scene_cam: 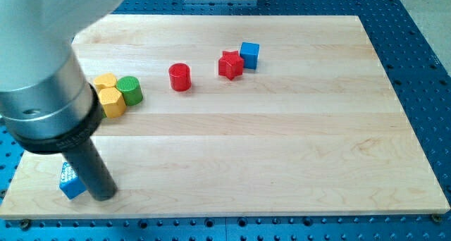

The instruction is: Place the cube diagonally to the triangle

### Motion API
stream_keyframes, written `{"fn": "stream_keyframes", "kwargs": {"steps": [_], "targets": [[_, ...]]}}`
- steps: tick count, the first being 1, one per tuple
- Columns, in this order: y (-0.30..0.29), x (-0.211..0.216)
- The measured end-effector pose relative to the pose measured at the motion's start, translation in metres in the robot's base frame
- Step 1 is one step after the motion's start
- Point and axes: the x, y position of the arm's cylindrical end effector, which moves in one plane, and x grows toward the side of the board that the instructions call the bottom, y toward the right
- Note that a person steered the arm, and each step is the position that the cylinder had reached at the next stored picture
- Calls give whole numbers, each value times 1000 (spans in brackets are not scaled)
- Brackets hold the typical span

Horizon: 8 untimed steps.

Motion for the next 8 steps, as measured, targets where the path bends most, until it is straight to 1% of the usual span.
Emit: {"fn": "stream_keyframes", "kwargs": {"steps": [1, 2, 3, 4, 5, 6, 7, 8], "targets": [[-3, -10], [38, -25], [135, -75], [196, -136], [273, -192], [288, -252], [272, -286], [234, -286]]}}
